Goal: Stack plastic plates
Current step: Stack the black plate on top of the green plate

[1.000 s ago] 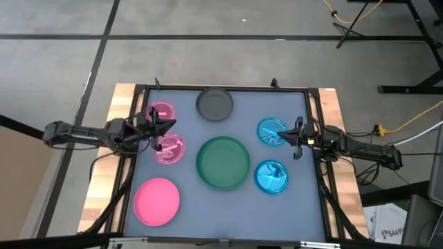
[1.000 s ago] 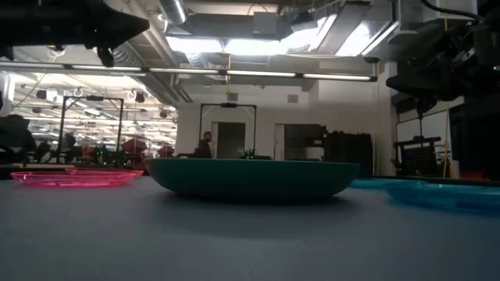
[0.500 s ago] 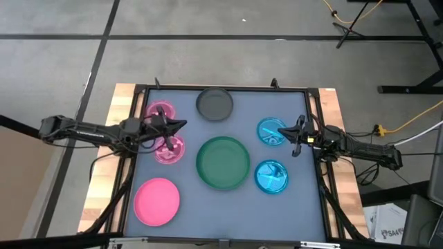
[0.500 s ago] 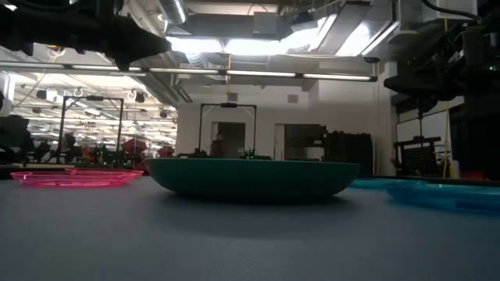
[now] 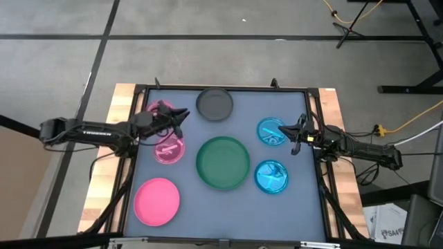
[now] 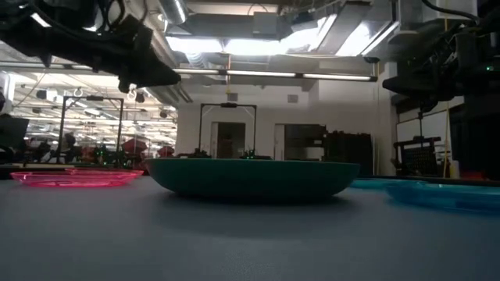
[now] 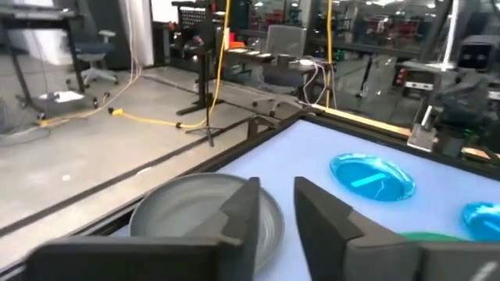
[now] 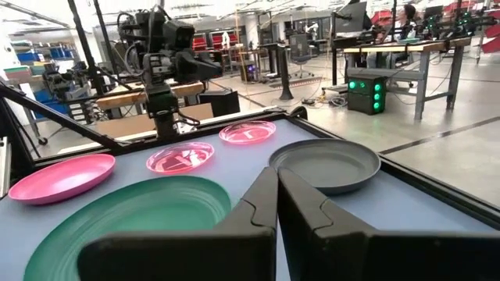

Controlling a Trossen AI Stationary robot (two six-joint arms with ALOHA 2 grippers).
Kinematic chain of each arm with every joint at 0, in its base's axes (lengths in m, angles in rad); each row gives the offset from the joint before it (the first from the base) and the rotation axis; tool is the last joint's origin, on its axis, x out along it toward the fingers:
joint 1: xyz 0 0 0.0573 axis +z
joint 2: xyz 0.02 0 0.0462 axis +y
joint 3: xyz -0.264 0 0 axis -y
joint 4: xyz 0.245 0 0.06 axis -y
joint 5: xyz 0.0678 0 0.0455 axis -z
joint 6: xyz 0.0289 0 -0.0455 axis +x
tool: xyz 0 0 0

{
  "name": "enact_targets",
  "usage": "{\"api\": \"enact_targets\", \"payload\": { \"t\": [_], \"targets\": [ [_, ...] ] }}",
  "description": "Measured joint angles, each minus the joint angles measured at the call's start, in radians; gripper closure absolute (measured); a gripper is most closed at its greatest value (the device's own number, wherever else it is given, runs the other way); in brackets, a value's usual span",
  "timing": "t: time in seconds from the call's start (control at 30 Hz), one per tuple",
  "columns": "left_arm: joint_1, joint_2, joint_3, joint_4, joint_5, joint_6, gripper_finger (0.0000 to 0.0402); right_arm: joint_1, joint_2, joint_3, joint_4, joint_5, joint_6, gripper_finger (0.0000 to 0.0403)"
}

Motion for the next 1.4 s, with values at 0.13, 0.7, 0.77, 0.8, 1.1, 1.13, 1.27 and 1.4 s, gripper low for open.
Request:
{"api": "enact_targets", "payload": {
  "t": [0.13,0.7,0.77,0.8,1.1,1.13,1.27,1.4],
  "targets": [
    [0.068,0.058,0.027,-0.002,0.003,-0.028,0.0275,0.000,0.000,0.000,0.000,0.000,0.000,0.0398],
    [0.339,0.352,0.327,-0.398,0.254,-0.190,0.0202,0.000,0.000,0.001,-0.005,-0.001,-0.001,0.0398],
    [0.339,0.375,0.348,-0.417,0.266,-0.185,0.0205,0.000,0.000,0.001,-0.005,-0.001,-0.001,0.0398],
    [0.337,0.381,0.355,-0.430,0.274,-0.184,0.0207,0.000,0.000,0.001,-0.005,-0.001,-0.001,0.0398],
    [0.291,0.387,0.355,-0.469,0.277,-0.264,0.0211,0.000,0.000,0.001,-0.006,-0.008,-0.032,0.0398],
    [0.297,0.387,0.355,-0.470,0.273,-0.284,0.0211,0.000,0.000,0.001,-0.006,-0.008,-0.042,0.0398],
    [0.292,0.387,0.355,-0.521,0.345,-0.308,0.0211,0.000,0.000,0.001,-0.007,-0.008,-0.053,0.0398],
    [0.281,0.387,0.355,-0.547,0.352,-0.332,0.0211,0.000,0.000,0.001,-0.004,-0.008,-0.054,0.0398]
  ]
}}
